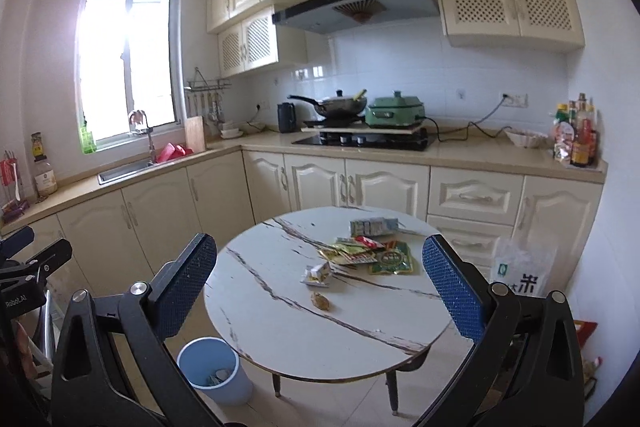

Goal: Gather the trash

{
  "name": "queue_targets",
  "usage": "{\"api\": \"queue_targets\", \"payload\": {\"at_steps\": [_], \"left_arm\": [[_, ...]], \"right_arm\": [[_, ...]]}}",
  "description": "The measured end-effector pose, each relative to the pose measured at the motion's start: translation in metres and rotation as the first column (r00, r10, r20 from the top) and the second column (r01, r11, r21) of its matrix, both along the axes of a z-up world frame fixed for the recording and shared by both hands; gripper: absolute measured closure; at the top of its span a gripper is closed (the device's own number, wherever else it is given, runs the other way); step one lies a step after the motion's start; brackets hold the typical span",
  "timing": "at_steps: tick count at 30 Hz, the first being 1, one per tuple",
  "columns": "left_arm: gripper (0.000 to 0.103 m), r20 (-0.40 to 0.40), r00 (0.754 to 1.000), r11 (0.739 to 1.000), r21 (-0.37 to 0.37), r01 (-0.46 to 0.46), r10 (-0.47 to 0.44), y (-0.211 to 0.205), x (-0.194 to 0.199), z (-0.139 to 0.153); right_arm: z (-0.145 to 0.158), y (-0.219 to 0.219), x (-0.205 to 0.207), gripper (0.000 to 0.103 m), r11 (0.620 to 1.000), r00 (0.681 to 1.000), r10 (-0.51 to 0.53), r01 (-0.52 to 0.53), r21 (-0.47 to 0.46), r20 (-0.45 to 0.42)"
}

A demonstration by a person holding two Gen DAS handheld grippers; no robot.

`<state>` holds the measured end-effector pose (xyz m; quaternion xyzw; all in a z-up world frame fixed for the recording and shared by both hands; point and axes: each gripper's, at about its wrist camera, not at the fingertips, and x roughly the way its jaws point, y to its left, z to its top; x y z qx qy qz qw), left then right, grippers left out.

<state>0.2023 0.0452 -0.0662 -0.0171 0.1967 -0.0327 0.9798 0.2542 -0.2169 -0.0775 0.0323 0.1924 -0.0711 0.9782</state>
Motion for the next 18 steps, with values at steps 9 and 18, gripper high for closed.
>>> {"api": "queue_targets", "payload": {"at_steps": [9, 18], "left_arm": [[0.001, -0.225, 0.959, 0.983, 0.021, 0.182, -0.172, -0.094, 0.120, -0.036], [0.001, -0.388, 0.890, 0.960, 0.042, 0.279, -0.241, -0.173, 0.216, -0.077]], "right_arm": [[-0.094, -0.087, 0.064, 0.000, 0.994, 0.971, -0.072, 0.089, 0.062, -0.229], [-0.151, -0.140, 0.112, 0.000, 0.989, 0.935, -0.048, 0.093, 0.115, -0.350]]}}
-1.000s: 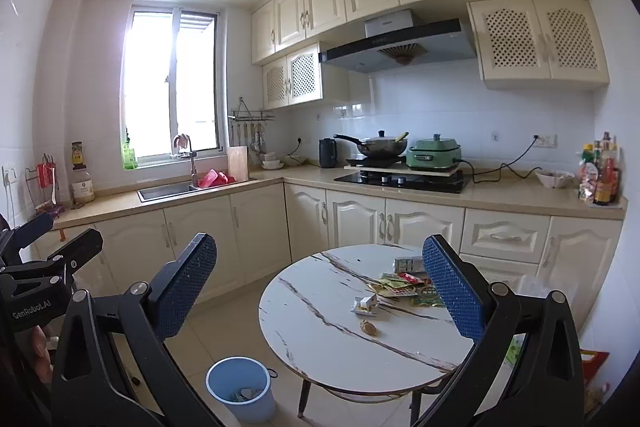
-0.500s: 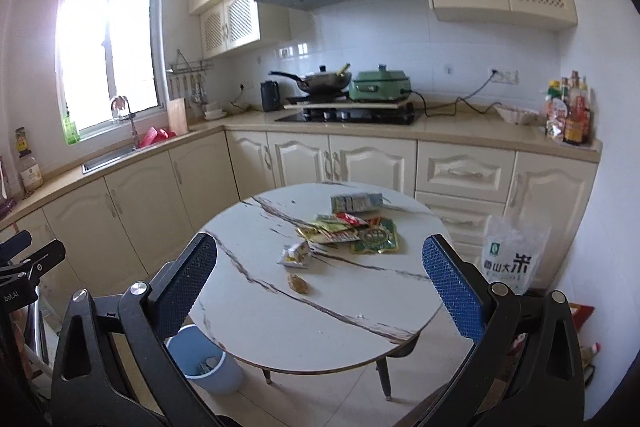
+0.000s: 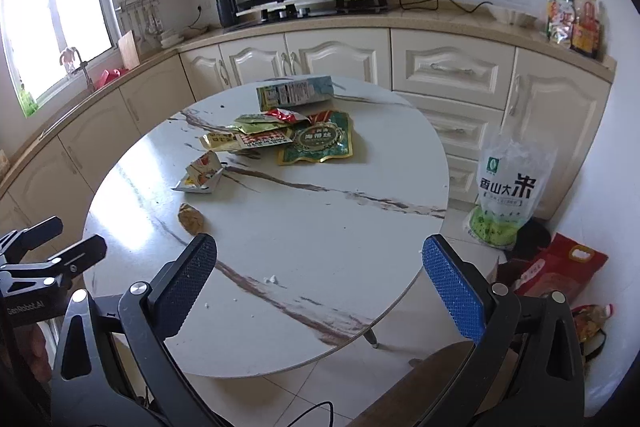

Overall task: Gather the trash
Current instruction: 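Grasp the brown ginger root with the left tool while the right tool grasps the small white packet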

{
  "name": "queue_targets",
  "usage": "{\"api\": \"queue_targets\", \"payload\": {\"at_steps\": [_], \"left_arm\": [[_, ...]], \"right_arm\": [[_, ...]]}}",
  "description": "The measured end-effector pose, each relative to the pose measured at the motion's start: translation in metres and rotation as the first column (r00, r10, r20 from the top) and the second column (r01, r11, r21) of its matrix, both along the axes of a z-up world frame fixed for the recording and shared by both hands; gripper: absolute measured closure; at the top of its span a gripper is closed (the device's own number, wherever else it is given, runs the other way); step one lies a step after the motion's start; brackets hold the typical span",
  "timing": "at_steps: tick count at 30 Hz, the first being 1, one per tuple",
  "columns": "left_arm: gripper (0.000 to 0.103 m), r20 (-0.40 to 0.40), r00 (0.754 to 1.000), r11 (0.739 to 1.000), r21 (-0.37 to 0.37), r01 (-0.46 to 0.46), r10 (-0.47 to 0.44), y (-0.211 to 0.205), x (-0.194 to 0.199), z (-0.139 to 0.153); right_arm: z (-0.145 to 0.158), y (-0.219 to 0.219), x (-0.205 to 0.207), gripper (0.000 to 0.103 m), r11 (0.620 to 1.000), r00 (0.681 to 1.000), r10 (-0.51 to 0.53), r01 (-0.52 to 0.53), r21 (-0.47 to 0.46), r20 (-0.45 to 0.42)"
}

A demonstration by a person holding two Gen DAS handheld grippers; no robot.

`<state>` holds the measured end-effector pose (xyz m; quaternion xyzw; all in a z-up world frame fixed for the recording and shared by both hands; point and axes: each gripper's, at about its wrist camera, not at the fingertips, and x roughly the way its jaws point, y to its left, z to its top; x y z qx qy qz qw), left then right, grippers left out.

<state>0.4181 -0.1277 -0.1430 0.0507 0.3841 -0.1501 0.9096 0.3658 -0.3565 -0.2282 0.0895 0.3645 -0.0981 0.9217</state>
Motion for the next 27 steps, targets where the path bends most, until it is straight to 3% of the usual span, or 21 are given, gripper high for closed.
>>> {"api": "queue_targets", "payload": {"at_steps": [4, 10, 12, 15, 17, 20, 27], "left_arm": [[0.006, -0.070, 0.998, 1.000, 0.001, 0.010, -0.010, -0.020, 0.040, -0.018], [0.016, -0.112, 0.994, 1.000, -0.028, 0.010, -0.013, -0.023, 0.071, -0.041], [0.028, -0.122, 0.993, 1.000, -0.026, 0.006, -0.009, -0.025, 0.078, -0.047], [0.039, -0.097, 0.995, 1.000, -0.017, 0.024, -0.025, -0.031, 0.080, -0.056], [0.057, -0.084, 0.995, 0.998, -0.031, 0.053, -0.055, -0.032, 0.078, -0.058], [0.076, -0.073, 0.993, 0.995, -0.052, 0.091, -0.094, -0.026, 0.073, -0.059], [0.076, -0.075, 0.991, 0.988, -0.116, 0.101, -0.110, 0.013, 0.069, -0.051]], "right_arm": [[-0.009, -0.014, 0.017, 0.000, 1.000, 1.000, 0.011, -0.011, 0.025, -0.019], [-0.018, -0.023, 0.045, 0.000, 0.998, 0.998, 0.049, -0.048, 0.040, -0.035], [-0.020, -0.022, 0.053, 0.000, 0.997, 0.997, 0.059, -0.057, 0.042, -0.040], [-0.023, -0.021, 0.063, 0.000, 0.996, 0.996, 0.074, -0.072, 0.051, -0.041], [-0.025, -0.019, 0.069, 0.000, 0.995, 0.996, 0.083, -0.081, 0.051, -0.045], [-0.029, -0.012, 0.080, 0.000, 0.994, 0.993, 0.102, -0.099, 0.053, -0.055], [-0.033, 0.018, 0.110, 0.000, 0.982, 0.983, 0.169, -0.162, 0.094, -0.065]]}}
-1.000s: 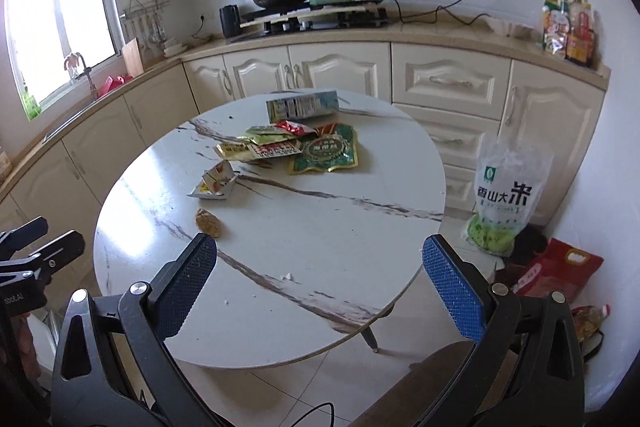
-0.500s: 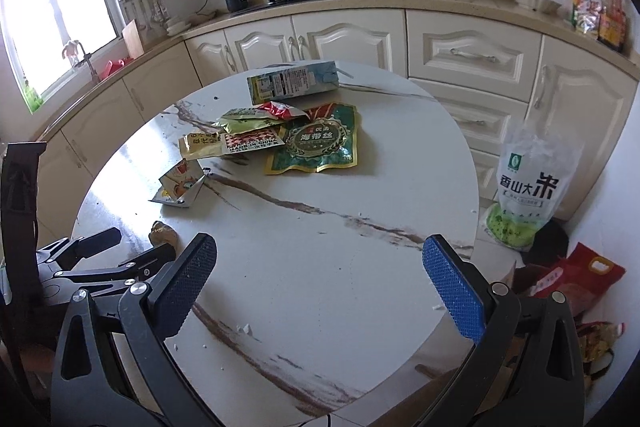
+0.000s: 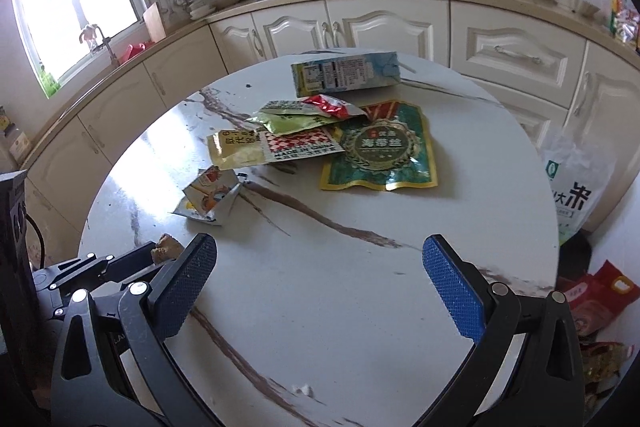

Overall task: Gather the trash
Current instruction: 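Grasp the brown ginger root with the left tool while the right tool grasps the small white packet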

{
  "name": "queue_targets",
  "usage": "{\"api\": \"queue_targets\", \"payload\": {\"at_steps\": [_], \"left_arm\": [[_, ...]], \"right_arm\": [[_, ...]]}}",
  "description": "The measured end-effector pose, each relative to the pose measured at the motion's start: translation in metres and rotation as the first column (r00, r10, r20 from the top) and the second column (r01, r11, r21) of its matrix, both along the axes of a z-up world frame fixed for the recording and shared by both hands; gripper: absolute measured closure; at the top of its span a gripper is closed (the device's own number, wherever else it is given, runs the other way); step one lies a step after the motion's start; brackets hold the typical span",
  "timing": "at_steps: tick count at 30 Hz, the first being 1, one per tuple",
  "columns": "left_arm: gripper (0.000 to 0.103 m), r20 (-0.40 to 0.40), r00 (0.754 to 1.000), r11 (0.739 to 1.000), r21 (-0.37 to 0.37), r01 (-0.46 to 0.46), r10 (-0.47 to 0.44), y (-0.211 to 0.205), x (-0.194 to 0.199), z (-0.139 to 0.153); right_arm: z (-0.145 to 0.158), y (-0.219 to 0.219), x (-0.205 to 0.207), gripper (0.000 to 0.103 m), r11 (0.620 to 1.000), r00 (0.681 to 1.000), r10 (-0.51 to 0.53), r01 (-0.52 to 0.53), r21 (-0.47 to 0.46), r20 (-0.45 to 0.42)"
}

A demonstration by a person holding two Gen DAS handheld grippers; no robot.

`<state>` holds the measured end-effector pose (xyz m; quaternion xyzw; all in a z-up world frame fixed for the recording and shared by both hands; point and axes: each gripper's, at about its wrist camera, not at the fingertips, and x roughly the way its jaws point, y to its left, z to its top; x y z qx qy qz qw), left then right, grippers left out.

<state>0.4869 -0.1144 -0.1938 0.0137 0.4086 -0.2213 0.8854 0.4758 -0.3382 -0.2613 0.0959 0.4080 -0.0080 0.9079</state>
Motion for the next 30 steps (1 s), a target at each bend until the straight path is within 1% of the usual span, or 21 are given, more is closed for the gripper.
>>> {"api": "queue_targets", "payload": {"at_steps": [2, 7, 10, 11, 12, 14, 17, 19, 20, 22, 23, 26, 30], "left_arm": [[0.076, 0.004, 1.000, 1.000, -0.026, -0.010, 0.010, 0.016, -0.001, 0.008], [0.076, 0.040, 0.998, 0.998, -0.043, -0.039, 0.041, 0.052, -0.008, 0.025], [0.076, 0.049, 0.998, 0.998, -0.051, -0.048, 0.050, 0.069, -0.013, 0.030], [0.076, 0.049, 0.998, 0.998, -0.051, -0.046, 0.049, 0.072, -0.014, 0.030], [0.076, 0.051, 0.998, 0.998, -0.050, -0.046, 0.048, 0.074, -0.015, 0.031], [0.076, 0.050, 0.997, 0.997, -0.056, -0.048, 0.051, 0.081, -0.016, 0.031], [0.076, 0.049, 0.998, 0.997, -0.064, -0.043, 0.046, 0.091, -0.016, 0.032], [0.076, 0.049, 0.998, 0.997, -0.065, -0.041, 0.045, 0.094, -0.019, 0.033], [0.076, 0.048, 0.998, 0.997, -0.070, -0.041, 0.044, 0.096, -0.019, 0.033], [0.076, 0.050, 0.998, 0.997, -0.076, -0.032, 0.035, 0.098, -0.020, 0.034], [0.076, 0.051, 0.998, 0.997, -0.077, -0.028, 0.032, 0.099, -0.021, 0.035], [0.076, 0.051, 0.998, 0.996, -0.087, -0.019, 0.023, 0.101, -0.022, 0.036], [0.076, 0.045, 0.999, 0.993, -0.115, -0.008, 0.014, 0.109, -0.026, 0.040]], "right_arm": [[-0.003, 0.013, 0.013, 0.000, 0.999, 0.999, 0.033, -0.033, 0.018, -0.007], [-0.009, 0.050, 0.043, 0.000, 0.991, 0.993, 0.117, -0.116, 0.058, -0.006], [-0.015, 0.070, 0.059, 0.004, 0.991, 0.992, 0.123, -0.122, 0.050, -0.016], [-0.018, 0.075, 0.064, 0.012, 0.992, 0.992, 0.120, -0.119, 0.050, -0.022], [-0.020, 0.078, 0.067, 0.026, 0.992, 0.992, 0.120, -0.118, 0.052, -0.028], [-0.026, 0.082, 0.076, 0.037, 0.993, 0.993, 0.108, -0.106, 0.044, -0.044], [-0.036, 0.082, 0.085, 0.045, 0.995, 0.994, 0.087, -0.084, 0.053, -0.069], [-0.036, 0.077, 0.085, 0.060, 0.994, 0.995, 0.080, -0.075, 0.077, -0.061], [-0.037, 0.075, 0.084, 0.071, 0.993, 0.995, 0.079, -0.073, 0.090, -0.056], [-0.038, 0.073, 0.083, 0.074, 0.993, 0.995, 0.080, -0.074, 0.090, -0.060], [-0.037, 0.071, 0.081, 0.077, 0.994, 0.996, 0.075, -0.070, 0.087, -0.055], [-0.032, 0.069, 0.075, 0.080, 0.995, 0.997, 0.064, -0.061, 0.081, -0.038], [-0.024, 0.067, 0.061, 0.082, 0.995, 0.998, 0.052, -0.050, 0.083, -0.022]]}}
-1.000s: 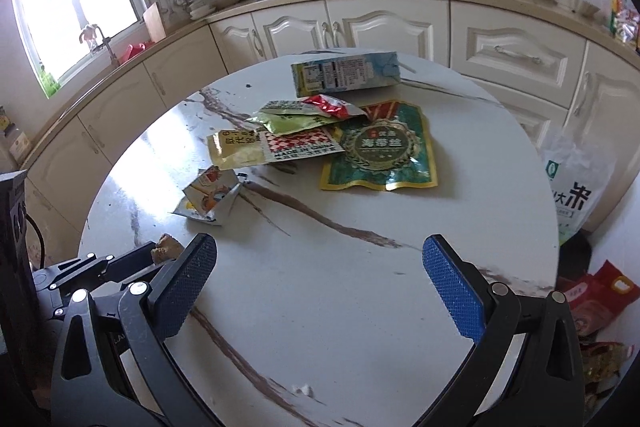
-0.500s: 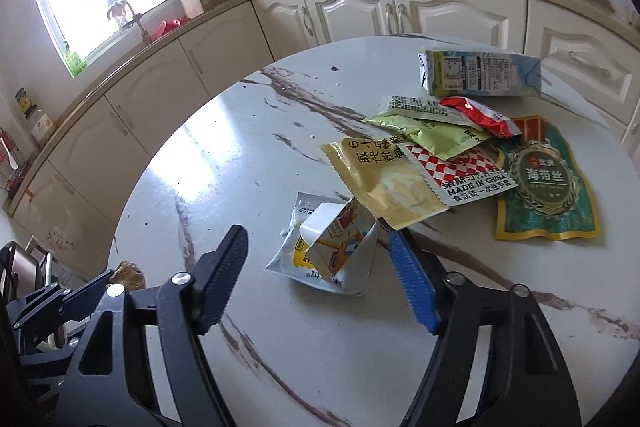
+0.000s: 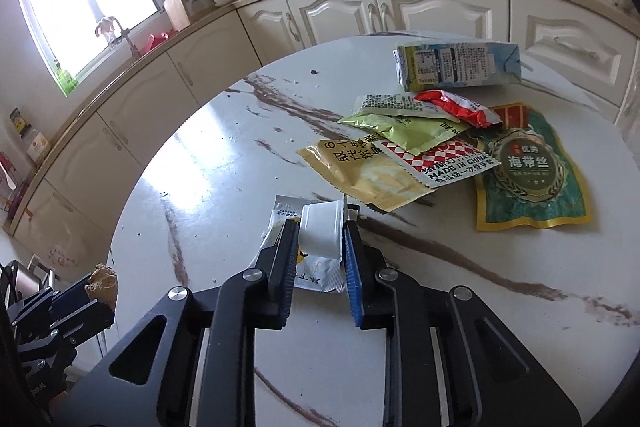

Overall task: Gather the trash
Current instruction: 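Grasp the brown ginger root with the left tool while the right tool grasps the small white packet, then carry the ginger and white packet over the blue bucket and open both tools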

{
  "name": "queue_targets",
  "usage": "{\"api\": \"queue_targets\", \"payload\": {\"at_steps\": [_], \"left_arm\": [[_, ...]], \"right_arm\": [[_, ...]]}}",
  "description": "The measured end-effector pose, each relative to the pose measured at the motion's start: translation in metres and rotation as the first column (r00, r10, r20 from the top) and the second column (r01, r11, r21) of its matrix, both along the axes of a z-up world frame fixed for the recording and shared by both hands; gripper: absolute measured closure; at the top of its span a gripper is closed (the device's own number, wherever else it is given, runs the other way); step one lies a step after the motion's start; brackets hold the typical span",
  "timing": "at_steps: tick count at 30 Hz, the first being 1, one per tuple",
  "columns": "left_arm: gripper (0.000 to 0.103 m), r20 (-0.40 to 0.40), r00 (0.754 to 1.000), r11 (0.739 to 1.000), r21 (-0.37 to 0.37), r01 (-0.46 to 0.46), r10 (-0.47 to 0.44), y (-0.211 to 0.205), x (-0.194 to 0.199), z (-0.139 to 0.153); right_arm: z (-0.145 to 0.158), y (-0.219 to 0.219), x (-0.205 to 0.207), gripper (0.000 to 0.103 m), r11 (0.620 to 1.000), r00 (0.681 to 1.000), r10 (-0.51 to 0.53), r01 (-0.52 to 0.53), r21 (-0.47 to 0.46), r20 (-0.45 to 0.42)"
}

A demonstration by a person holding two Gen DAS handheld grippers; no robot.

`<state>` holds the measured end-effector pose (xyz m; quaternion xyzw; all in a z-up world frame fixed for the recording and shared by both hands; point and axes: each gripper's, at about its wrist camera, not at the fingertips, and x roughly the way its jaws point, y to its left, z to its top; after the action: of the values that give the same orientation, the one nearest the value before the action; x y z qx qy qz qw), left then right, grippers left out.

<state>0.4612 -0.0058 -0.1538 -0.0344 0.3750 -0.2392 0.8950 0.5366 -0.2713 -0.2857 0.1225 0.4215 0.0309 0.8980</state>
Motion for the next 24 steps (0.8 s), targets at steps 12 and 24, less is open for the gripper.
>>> {"api": "queue_targets", "payload": {"at_steps": [12, 24], "left_arm": [[0.076, 0.027, 1.000, 1.000, -0.024, -0.011, 0.012, 0.028, -0.030, 0.016], [0.076, 0.018, 0.989, 0.989, -0.046, -0.143, 0.144, 0.119, -0.045, 0.016]], "right_arm": [[0.018, 0.011, -0.052, 0.082, 1.000, 0.999, 0.001, -0.002, 0.027, 0.046], [0.054, 0.146, -0.050, 0.082, 0.951, 0.948, 0.281, -0.296, 0.089, 0.147]]}}
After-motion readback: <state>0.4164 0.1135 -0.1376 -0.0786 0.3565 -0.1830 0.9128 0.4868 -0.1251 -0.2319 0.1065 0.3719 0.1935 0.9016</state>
